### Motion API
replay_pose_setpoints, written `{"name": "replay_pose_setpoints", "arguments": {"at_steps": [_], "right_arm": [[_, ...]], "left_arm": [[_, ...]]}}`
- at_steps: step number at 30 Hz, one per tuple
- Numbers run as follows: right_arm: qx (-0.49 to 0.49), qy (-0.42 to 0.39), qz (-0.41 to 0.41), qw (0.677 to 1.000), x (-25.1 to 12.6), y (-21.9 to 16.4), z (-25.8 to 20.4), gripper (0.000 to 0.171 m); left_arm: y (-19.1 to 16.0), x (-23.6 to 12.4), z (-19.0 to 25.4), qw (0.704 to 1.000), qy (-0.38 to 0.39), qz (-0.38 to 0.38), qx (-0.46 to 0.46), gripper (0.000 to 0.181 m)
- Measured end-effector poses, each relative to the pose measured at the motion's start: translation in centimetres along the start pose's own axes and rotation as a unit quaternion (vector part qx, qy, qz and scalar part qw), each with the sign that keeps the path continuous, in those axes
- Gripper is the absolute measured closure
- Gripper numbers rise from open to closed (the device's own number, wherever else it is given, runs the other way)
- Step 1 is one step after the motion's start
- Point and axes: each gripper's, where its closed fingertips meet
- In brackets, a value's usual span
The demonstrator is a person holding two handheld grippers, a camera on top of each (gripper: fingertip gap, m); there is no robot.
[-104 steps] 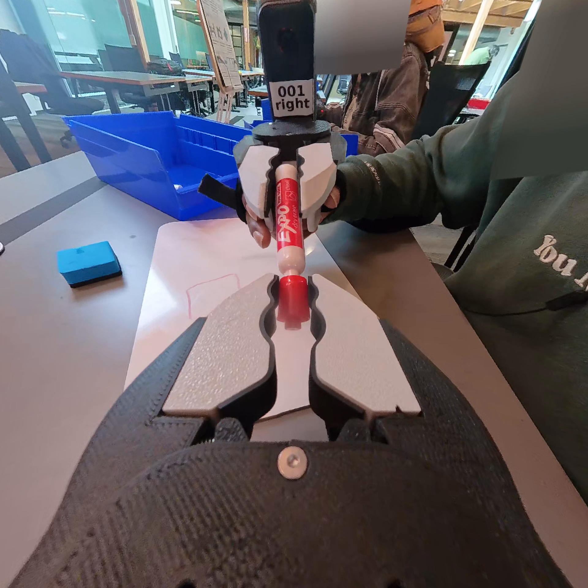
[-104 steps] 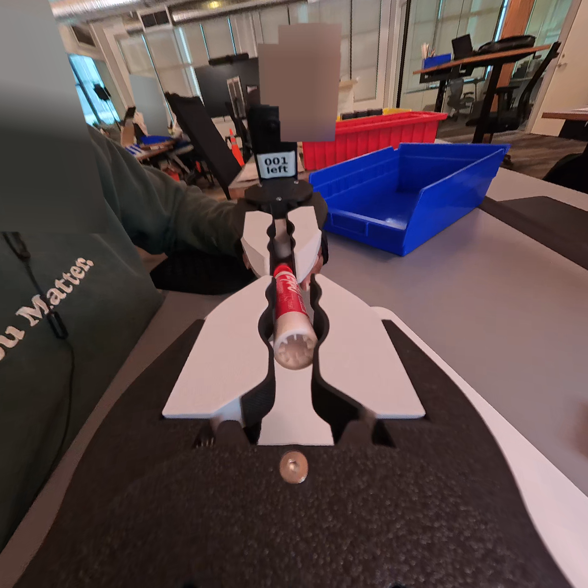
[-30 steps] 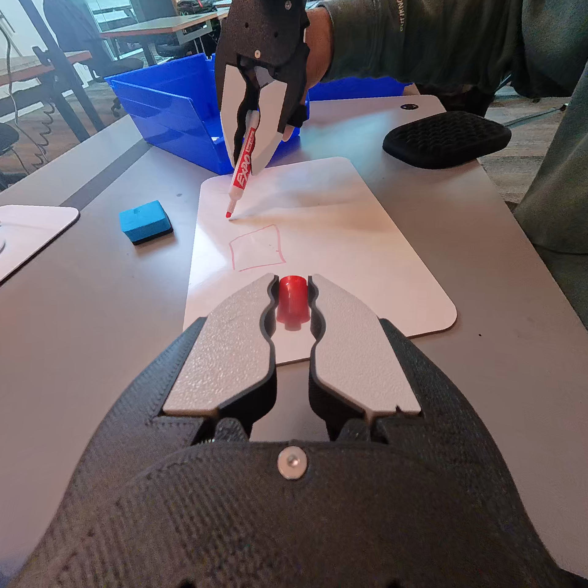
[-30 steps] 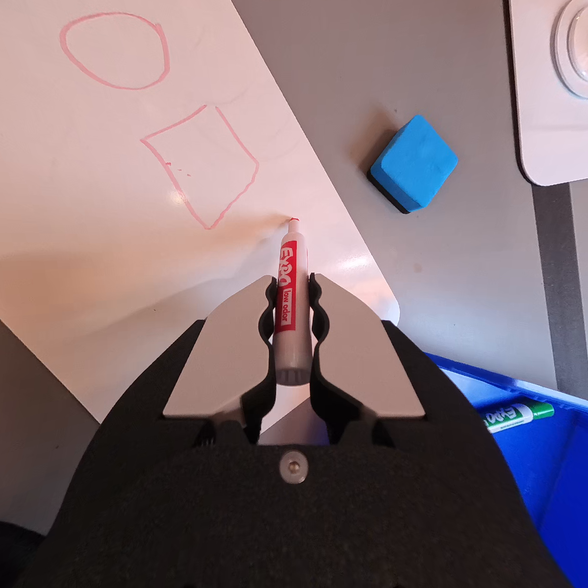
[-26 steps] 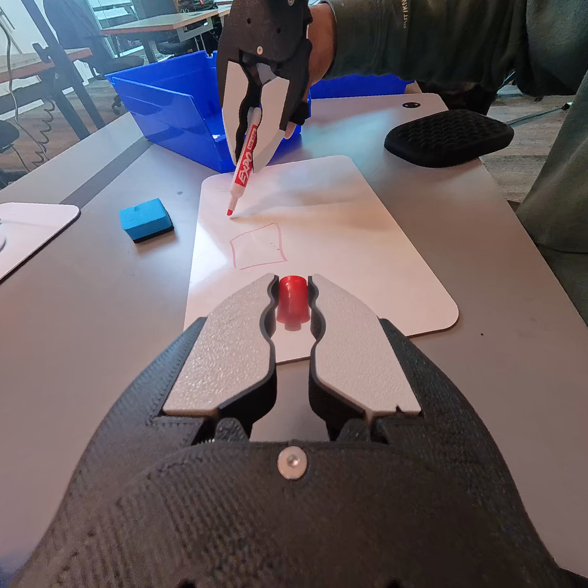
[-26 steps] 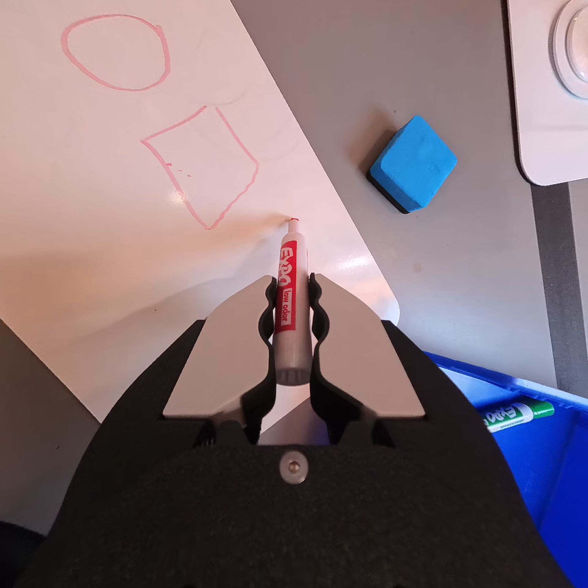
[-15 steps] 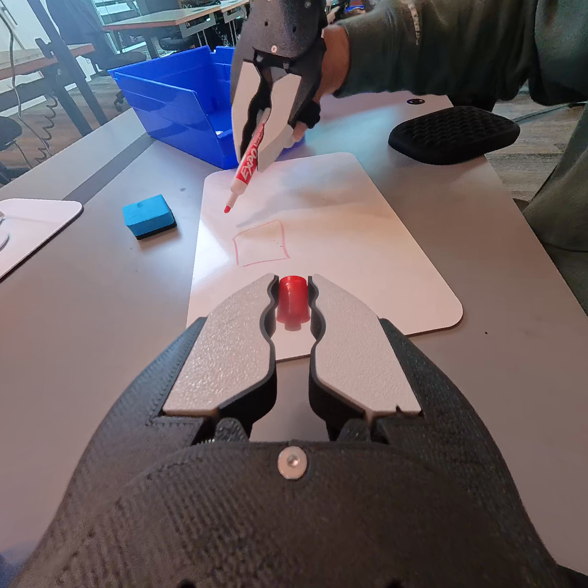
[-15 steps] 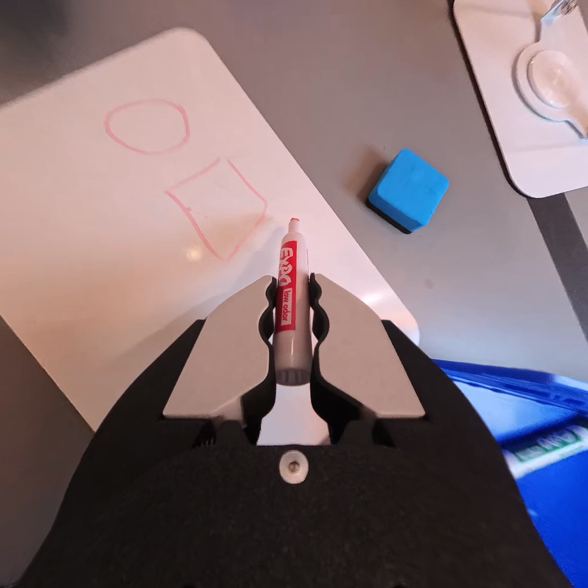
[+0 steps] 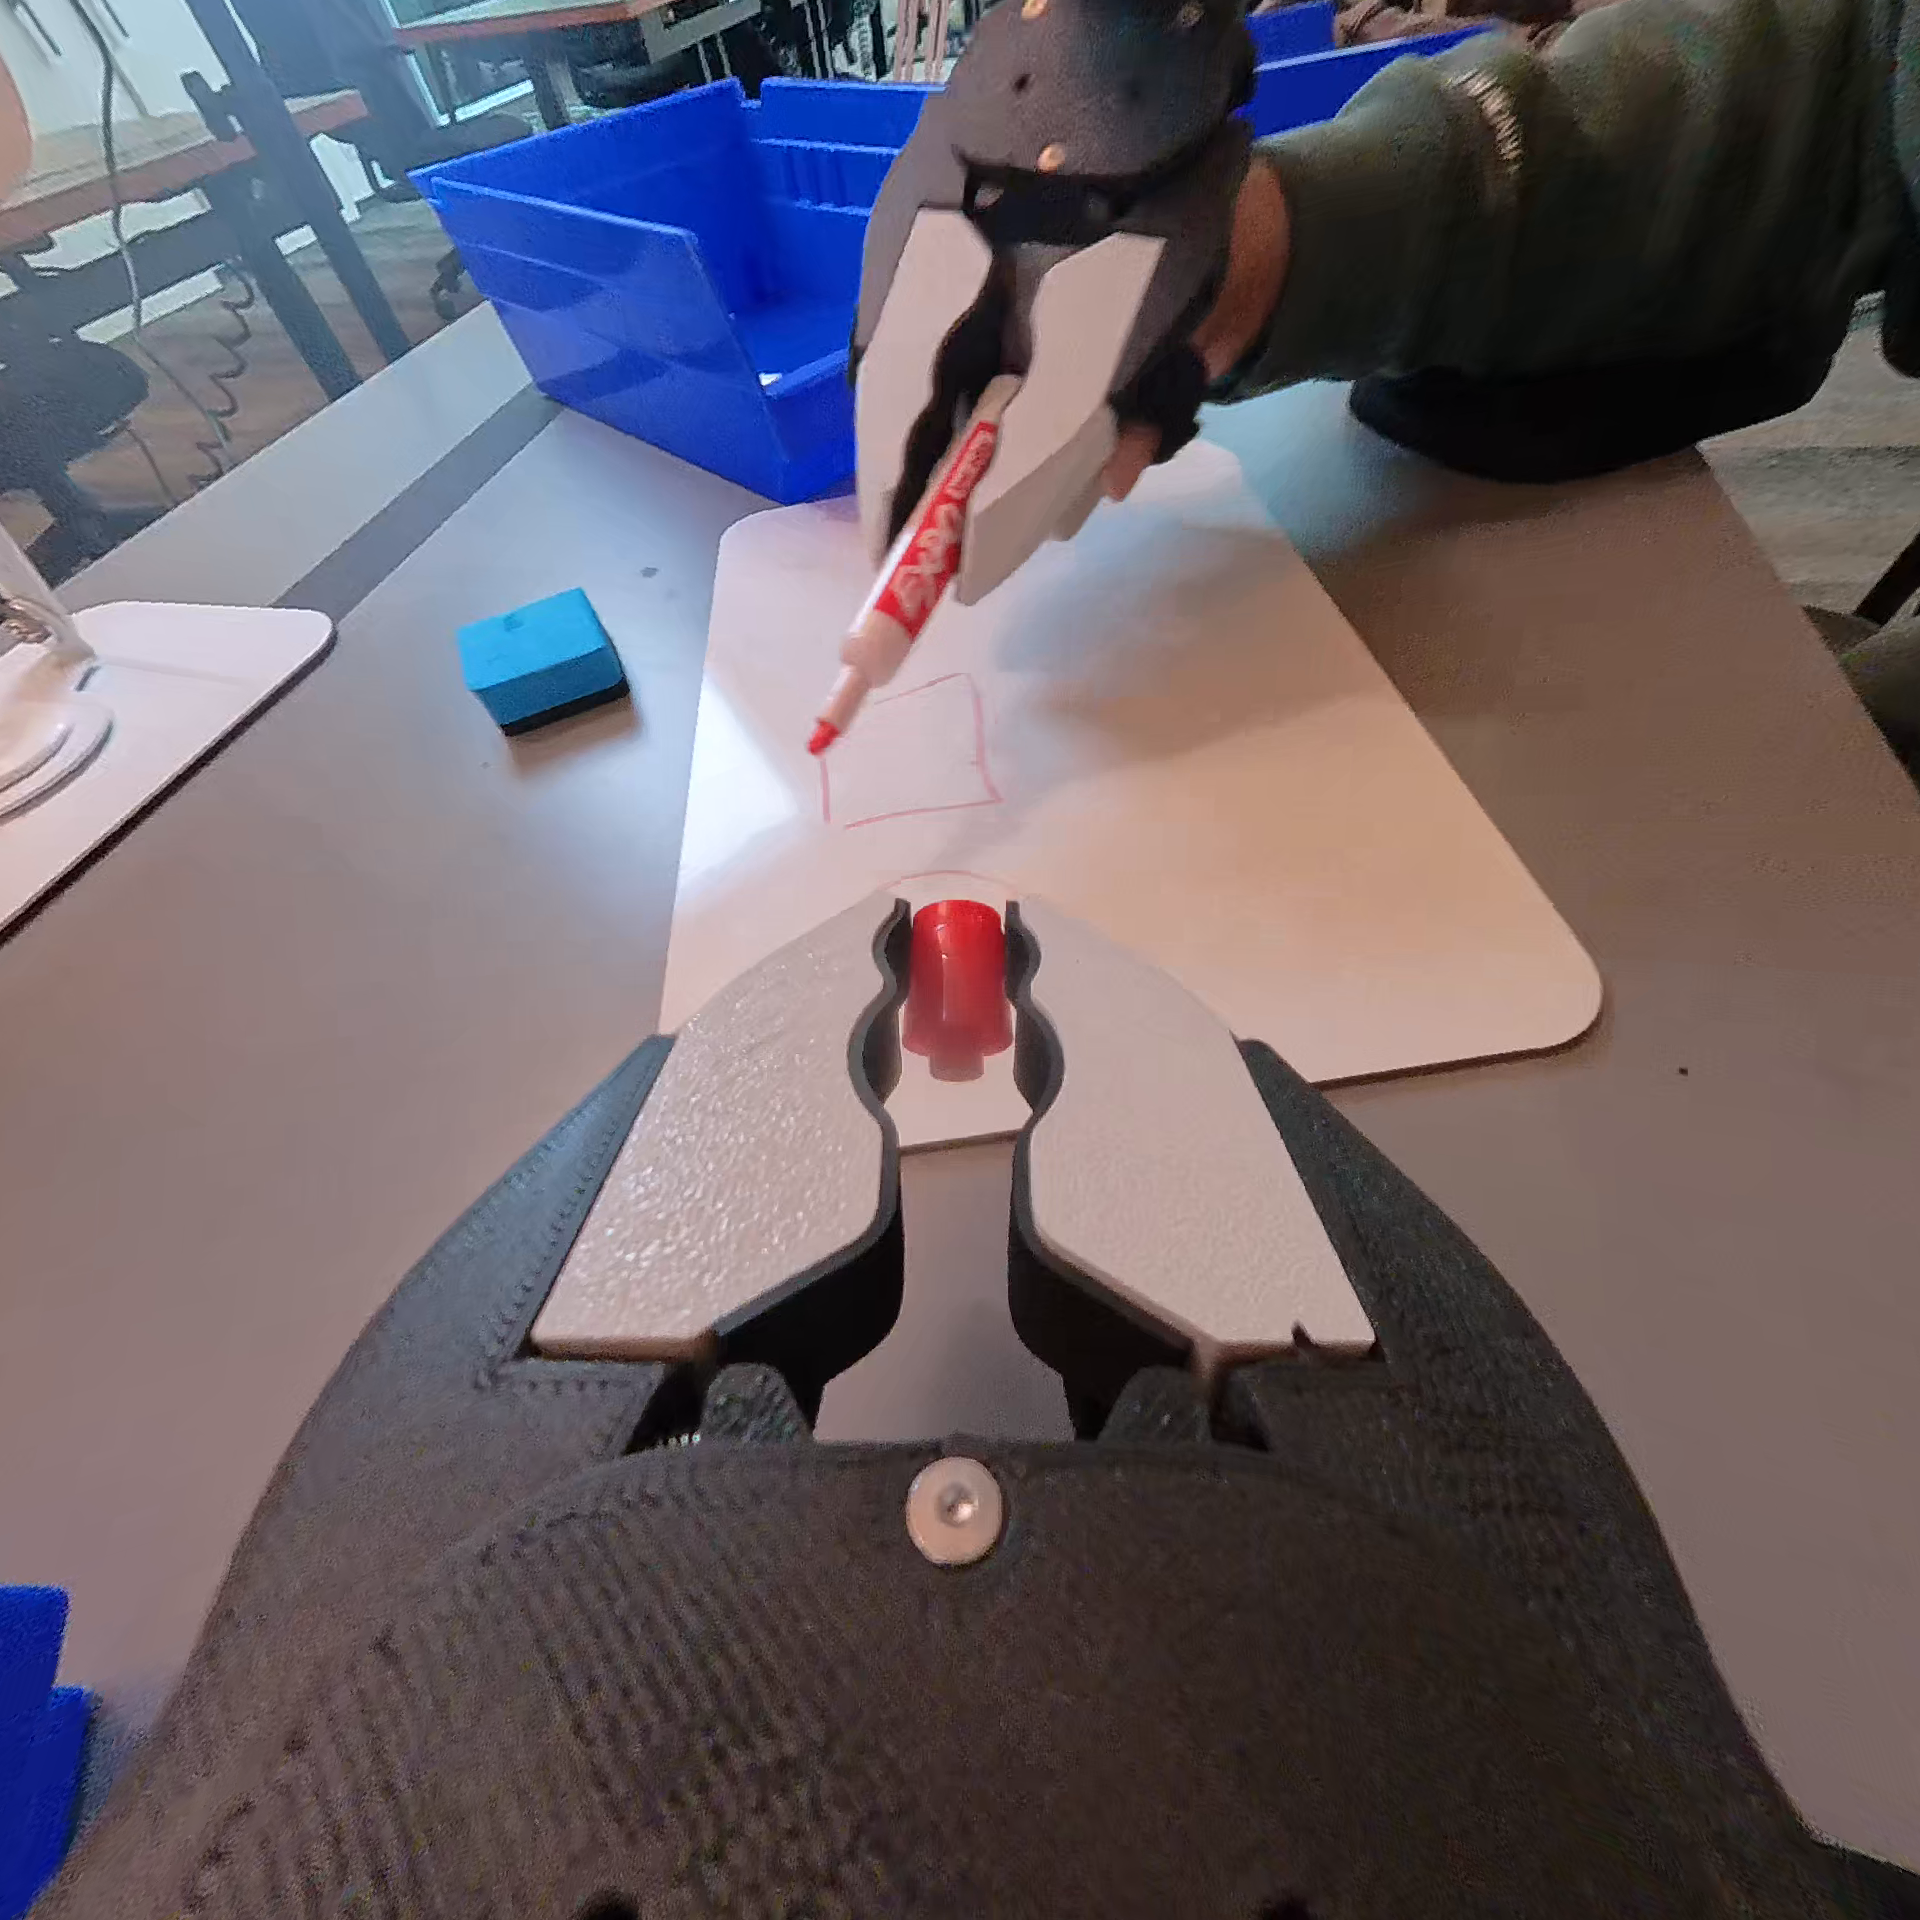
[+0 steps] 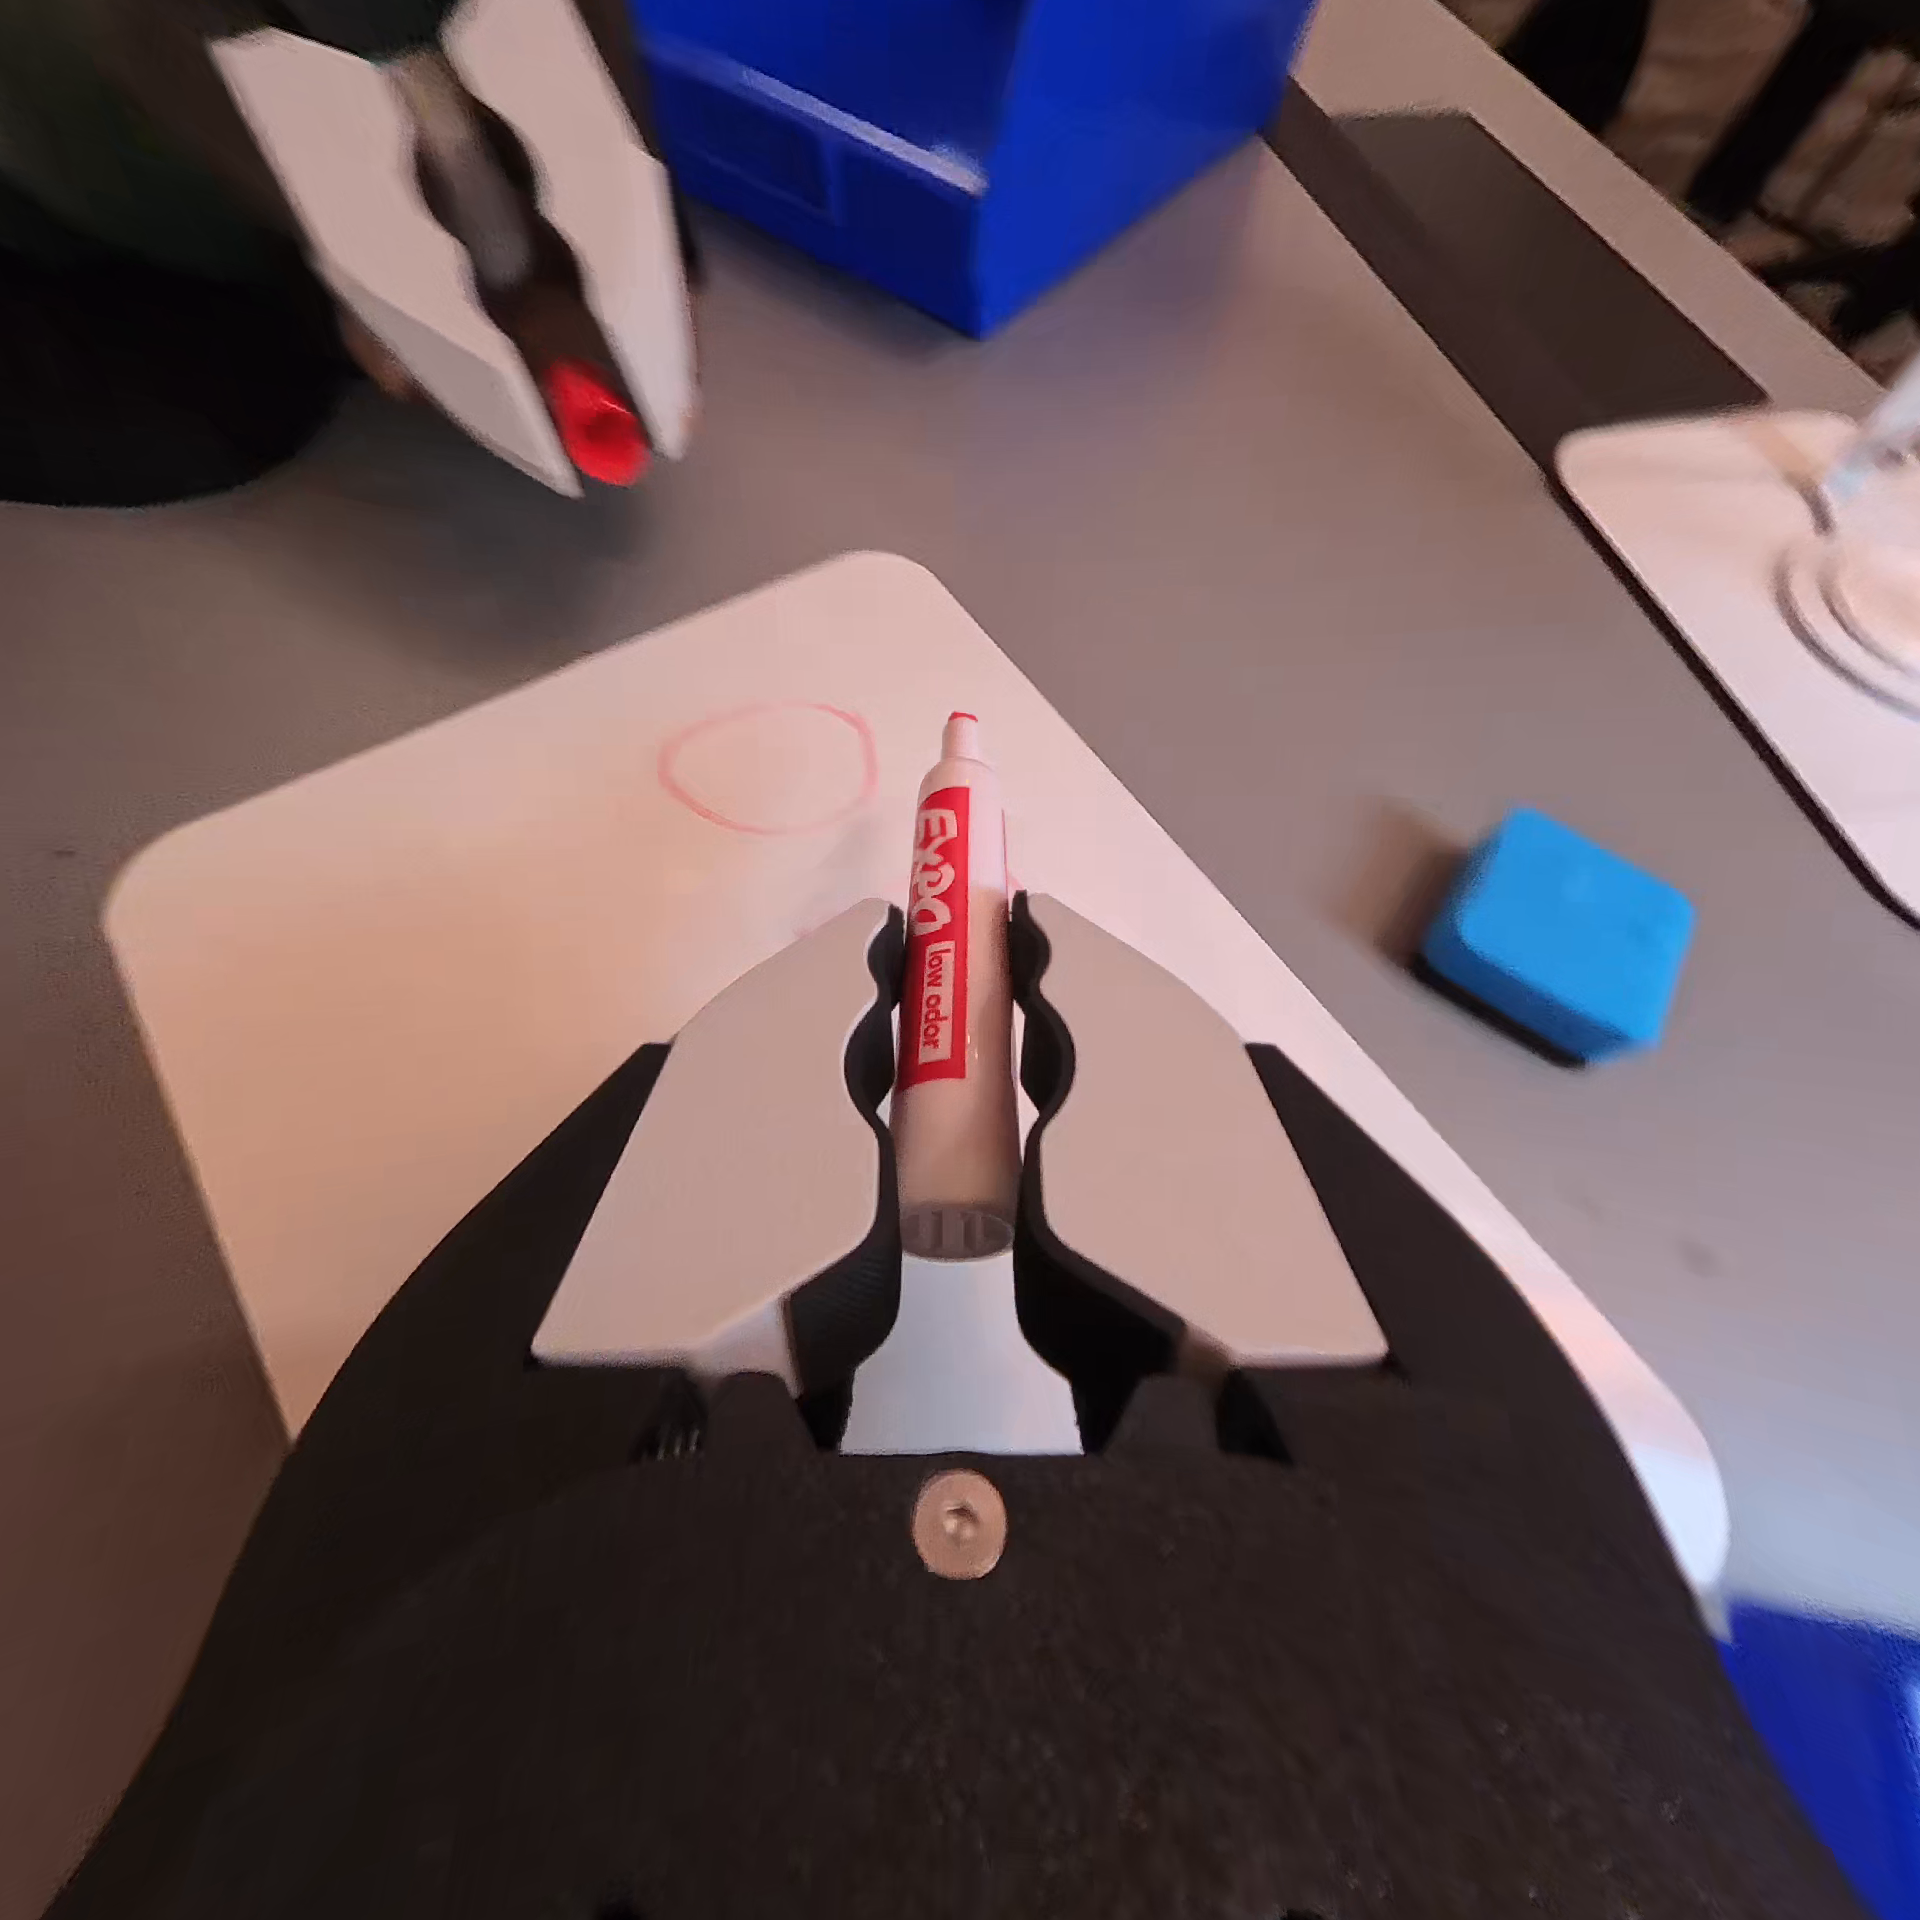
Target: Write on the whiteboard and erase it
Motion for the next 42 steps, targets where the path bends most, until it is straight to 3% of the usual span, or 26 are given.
{"name": "replay_pose_setpoints", "arguments": {"at_steps": [5,11,19,26,30,35,42], "right_arm": [[-0.056,0.100,0.016,0.993,1.9,2.6,-5.6,0.152],[-0.119,0.153,-0.030,0.981,4.0,1.7,-10.2,0.152],[-0.164,0.150,-0.090,0.971,4.7,-0.6,-10.5,0.151],[-0.149,0.157,-0.108,0.970,4.1,-0.5,-9.7,0.139],[-0.099,0.121,-0.104,0.982,3.1,1.2,-5.4,0.137],[-0.009,0.013,-0.175,0.984,2.5,0.2,5.4,0.123],[0.130,-0.084,-0.331,0.931,4.0,-4.4,14.2,0.095]], "left_arm": [[-1.0,0.0,-0.4,0.999,0.008,-0.027,0.023,0.164],[-1.5,-0.3,-0.1,0.998,-0.007,-0.041,0.043,0.164],[-2.2,0.3,1.5,0.996,-0.045,-0.059,0.052,0.164],[-2.4,0.5,2.1,0.995,-0.060,-0.064,0.051,0.164],[-2.8,0.6,2.3,0.994,-0.063,-0.072,0.051,0.164],[-3.1,0.8,2.3,0.993,-0.062,-0.081,0.054,0.164],[-3.2,0.7,2.1,0.993,-0.057,-0.084,0.055,0.164]]}}
Point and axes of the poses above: each gripper's, where its closed fingertips meet, x out along the fingers, y out of its top, z = x × y across the jaws, and after that the axes turned 4 degrees about -x, right-handed
